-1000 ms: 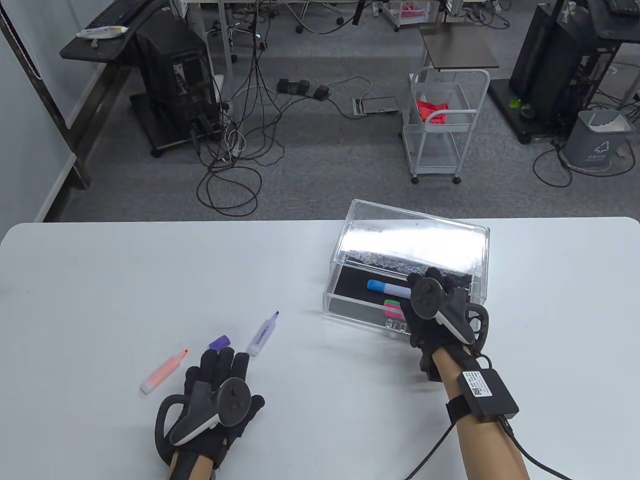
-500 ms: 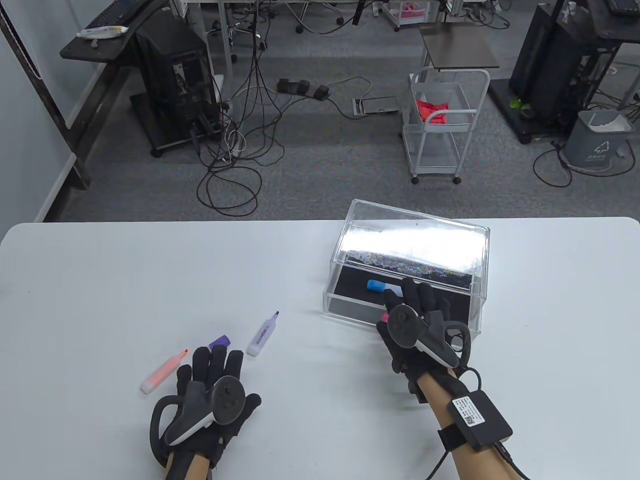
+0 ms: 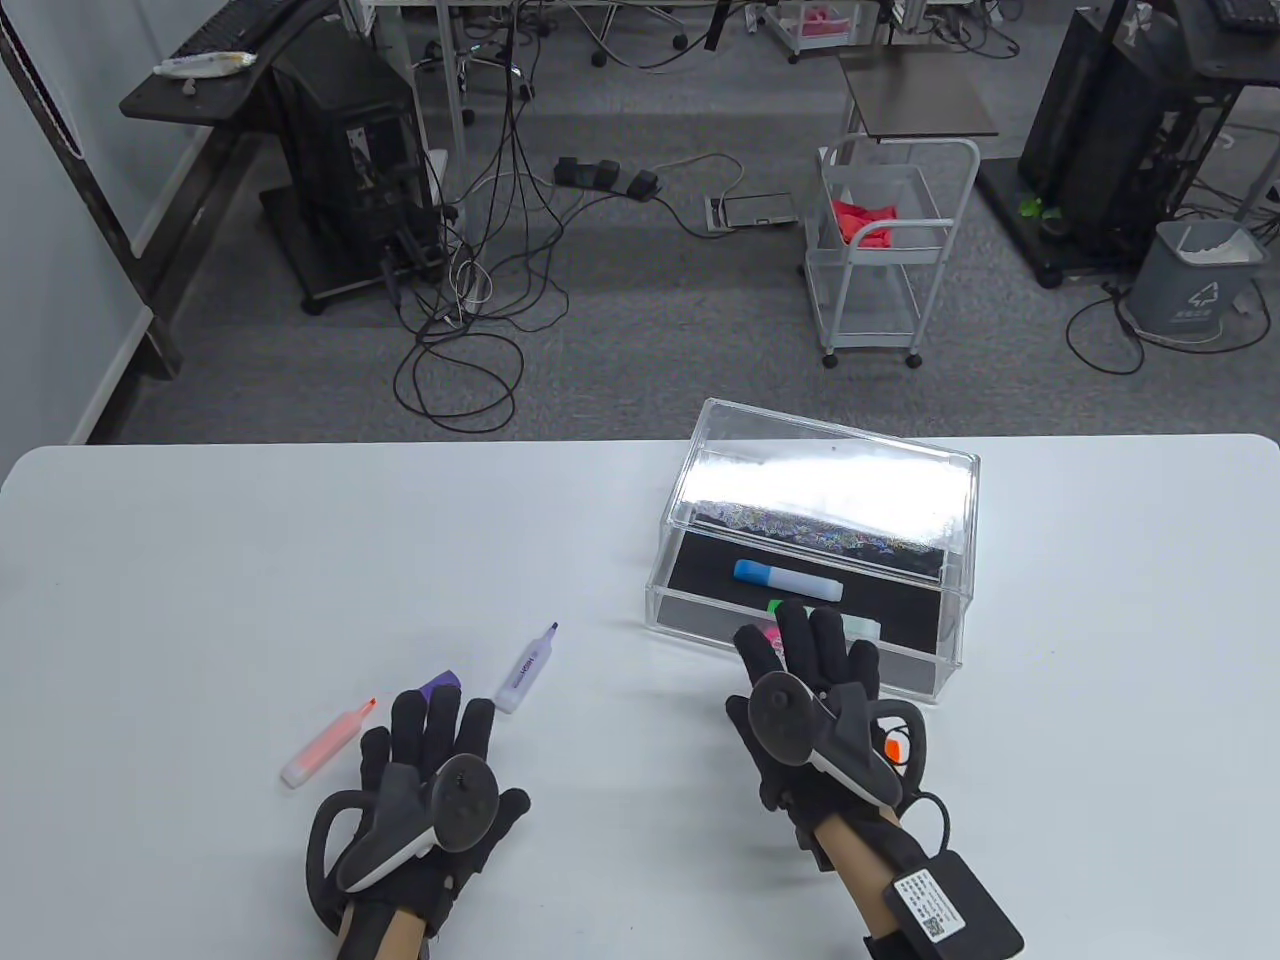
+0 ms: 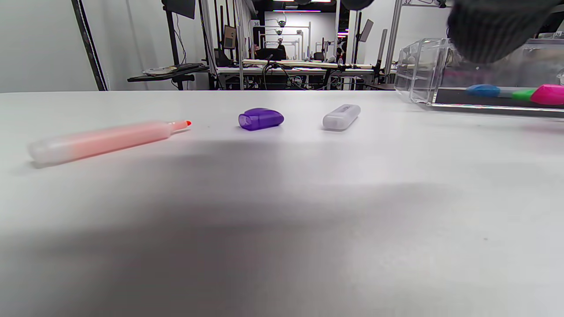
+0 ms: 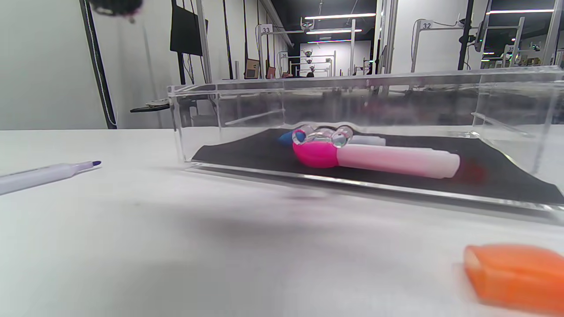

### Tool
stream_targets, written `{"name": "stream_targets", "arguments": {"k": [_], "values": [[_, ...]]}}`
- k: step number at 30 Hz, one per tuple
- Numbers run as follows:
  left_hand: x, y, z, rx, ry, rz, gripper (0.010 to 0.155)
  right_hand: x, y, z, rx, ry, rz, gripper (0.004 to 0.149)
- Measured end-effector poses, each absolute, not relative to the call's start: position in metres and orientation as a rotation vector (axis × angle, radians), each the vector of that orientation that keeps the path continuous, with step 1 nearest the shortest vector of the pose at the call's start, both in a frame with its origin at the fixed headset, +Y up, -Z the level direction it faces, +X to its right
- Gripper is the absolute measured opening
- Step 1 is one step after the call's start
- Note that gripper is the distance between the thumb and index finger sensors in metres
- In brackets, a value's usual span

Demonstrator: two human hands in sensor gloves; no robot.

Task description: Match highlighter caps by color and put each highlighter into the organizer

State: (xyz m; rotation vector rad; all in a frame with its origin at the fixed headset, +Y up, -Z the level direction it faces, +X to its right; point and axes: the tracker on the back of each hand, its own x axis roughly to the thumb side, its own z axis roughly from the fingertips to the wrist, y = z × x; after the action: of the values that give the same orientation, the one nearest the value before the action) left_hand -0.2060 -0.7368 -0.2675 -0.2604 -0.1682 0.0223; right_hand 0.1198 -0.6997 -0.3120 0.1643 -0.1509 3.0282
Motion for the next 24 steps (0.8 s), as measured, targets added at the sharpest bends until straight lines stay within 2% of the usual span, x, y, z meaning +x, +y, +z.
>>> {"name": "stream_targets", "arguments": {"k": [11,16,24], "values": [[-0.196,-0.743,-0.268,-0.291,-0.190,-0.021,0.091,0.112,-0.717,-0.277,0.122,-0.070,2.932,0.069],[-0.191,-0.743,-0.267,-0.290,-0.203,-0.032,0.091,0.113,-0.730,-0.276,0.092,-0.053,2.937,0.069],[-0.195,-0.742,-0.272,-0.306,-0.182,-0.007,0.091,0.116,-0.731,-0.277,0.088,-0.065,2.928,0.069]]}}
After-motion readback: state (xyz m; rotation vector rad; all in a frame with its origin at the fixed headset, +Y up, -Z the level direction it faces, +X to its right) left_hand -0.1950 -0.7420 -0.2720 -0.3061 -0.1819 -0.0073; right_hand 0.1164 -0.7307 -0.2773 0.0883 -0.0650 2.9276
